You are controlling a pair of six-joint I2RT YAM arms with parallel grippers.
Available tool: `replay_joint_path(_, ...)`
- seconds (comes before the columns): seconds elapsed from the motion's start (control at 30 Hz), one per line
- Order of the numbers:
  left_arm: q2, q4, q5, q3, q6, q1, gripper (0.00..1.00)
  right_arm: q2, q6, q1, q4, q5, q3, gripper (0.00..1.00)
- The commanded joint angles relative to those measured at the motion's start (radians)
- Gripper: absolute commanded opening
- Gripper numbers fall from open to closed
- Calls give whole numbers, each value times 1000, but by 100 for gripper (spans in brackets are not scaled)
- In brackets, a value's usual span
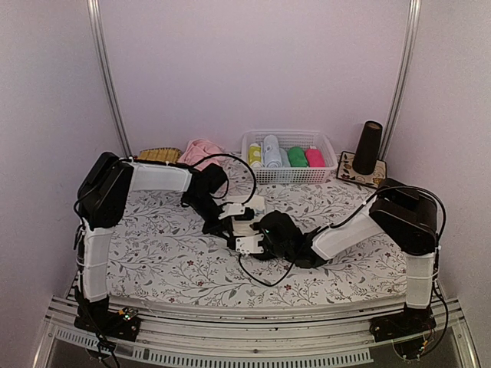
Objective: Roll the towels
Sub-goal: Roll the towel at the center of the board.
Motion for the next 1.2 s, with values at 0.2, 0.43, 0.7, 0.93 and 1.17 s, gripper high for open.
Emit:
replay_joint_path(0.2, 26, -75, 14, -20, 32, 14, 0, 37, 43, -30, -187, -46, 95, 22)
replay_joint_path(0.43, -43, -6, -23, -85, 38, 14, 31, 20, 141, -57, -407, -175, 181, 3)
replay_joint_path(0.7, -290, 230, -78, -290, -10, 30, 83, 21, 228, -64, -557, -300, 244, 3)
replay_joint_path(0.93, -474, 493, -141, -531, -15, 57, 89, 15, 288, -72, -646, -391, 282, 3)
replay_joint_path(1.17, -626, 918, -213, -874, 91, 62, 89, 30, 369, -109, -796, -570, 371, 4)
